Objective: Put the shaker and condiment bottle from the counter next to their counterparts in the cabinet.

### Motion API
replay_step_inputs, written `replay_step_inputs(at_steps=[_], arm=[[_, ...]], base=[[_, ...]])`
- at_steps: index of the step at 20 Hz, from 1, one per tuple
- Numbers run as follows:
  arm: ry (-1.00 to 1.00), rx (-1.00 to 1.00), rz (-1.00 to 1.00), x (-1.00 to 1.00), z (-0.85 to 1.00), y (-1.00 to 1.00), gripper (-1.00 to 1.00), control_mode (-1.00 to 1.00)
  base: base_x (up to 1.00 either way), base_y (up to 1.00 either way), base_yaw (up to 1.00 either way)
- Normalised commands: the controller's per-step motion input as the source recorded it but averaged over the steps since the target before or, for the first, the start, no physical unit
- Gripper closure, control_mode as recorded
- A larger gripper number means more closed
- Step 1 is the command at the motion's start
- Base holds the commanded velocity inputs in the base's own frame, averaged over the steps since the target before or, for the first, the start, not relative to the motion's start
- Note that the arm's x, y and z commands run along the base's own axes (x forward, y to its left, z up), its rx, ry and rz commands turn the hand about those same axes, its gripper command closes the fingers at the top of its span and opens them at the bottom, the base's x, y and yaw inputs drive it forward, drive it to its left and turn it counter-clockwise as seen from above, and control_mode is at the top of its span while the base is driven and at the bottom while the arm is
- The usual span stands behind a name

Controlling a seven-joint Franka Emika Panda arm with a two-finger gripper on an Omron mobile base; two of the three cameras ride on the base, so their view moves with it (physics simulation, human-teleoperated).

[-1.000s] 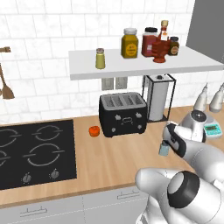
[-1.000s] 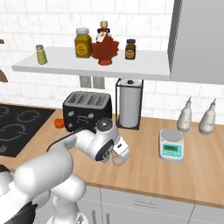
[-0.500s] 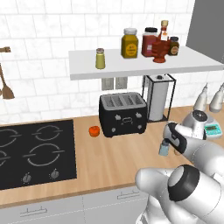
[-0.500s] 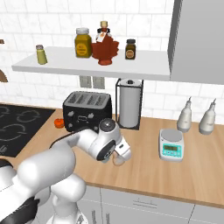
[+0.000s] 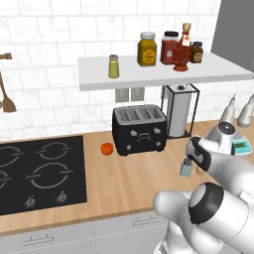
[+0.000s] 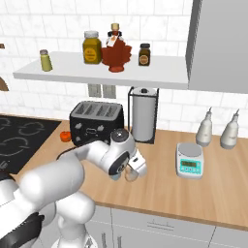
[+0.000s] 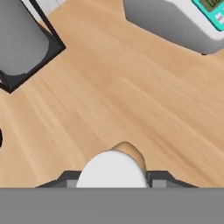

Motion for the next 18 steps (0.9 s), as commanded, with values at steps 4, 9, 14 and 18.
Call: replay_step_inputs(at_steps=[4, 9, 14, 18], arm=[[0.02, -0.22, -0.21, 0.00, 0.45, 0.00, 1.00, -1.00], [0.01, -0.05, -0.18, 0.00, 0.97, 0.00, 1.00, -1.00], [0.00, 0.02, -0.15, -0.02, 0.24, 0.00, 1.00, -1.00], [-0.03, 0.00, -0.09, 0.00, 0.72, 0.00, 1.00, -1.00]], base=[[0.00, 0.00, 0.00], [0.00, 0.00, 0.00], [0.00, 0.00, 0.00], [0.00, 0.00, 0.00]])
